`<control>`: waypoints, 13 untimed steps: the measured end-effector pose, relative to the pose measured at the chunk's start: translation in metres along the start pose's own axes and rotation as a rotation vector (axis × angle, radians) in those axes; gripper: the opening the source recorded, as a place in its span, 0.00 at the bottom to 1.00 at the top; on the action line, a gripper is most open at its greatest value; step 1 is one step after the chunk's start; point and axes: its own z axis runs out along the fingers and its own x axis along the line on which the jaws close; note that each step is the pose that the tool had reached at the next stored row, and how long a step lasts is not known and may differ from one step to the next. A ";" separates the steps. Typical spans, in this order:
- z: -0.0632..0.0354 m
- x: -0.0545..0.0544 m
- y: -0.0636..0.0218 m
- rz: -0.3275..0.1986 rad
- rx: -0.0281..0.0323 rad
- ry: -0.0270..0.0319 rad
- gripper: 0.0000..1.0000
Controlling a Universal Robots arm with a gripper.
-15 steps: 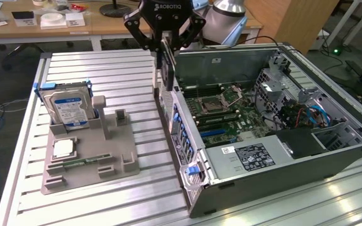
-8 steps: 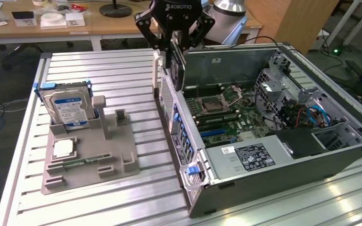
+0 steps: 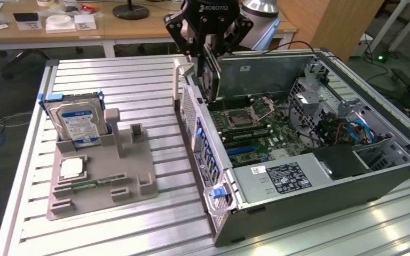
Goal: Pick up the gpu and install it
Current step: 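Pick up the gpu and move the gpu toward the slot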
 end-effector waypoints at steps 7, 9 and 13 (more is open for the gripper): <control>0.0003 -0.015 0.0006 0.000 -0.0008 0.0000 0.28; 0.0004 -0.019 0.0008 0.000 -0.0010 0.0001 0.28; 0.0005 -0.027 0.0011 0.000 -0.0013 0.0000 0.28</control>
